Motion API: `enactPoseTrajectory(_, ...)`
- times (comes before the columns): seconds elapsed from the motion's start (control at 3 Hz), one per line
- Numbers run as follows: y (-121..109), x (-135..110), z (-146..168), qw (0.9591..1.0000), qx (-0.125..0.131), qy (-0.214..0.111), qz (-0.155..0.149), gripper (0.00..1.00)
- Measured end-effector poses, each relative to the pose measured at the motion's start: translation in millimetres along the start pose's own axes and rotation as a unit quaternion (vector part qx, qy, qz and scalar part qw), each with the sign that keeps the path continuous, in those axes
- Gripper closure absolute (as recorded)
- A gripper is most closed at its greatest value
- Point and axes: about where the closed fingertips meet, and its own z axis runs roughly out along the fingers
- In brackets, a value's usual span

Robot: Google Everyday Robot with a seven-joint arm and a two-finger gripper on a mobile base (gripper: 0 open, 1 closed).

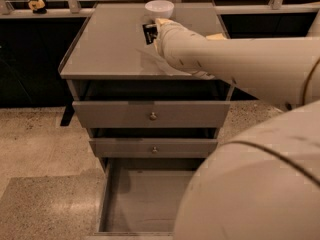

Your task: Pick rxbar chocolate from bottom drawer and place on counter

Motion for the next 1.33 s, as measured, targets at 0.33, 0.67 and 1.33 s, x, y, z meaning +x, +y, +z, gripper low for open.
enactPoseTrajectory(0.33,0.3,8.9,36.1,0.9995,-0.014,0.023,0.018,1.0)
enactPoseTrajectory(0.67,1.2,9.3,35.6,0.9994,-0.016,0.022,0.023,1.0)
enactPoseTrajectory(1.33,17.7,-6.0,35.0,0.9981,-0.025,0.001,0.055,0.97)
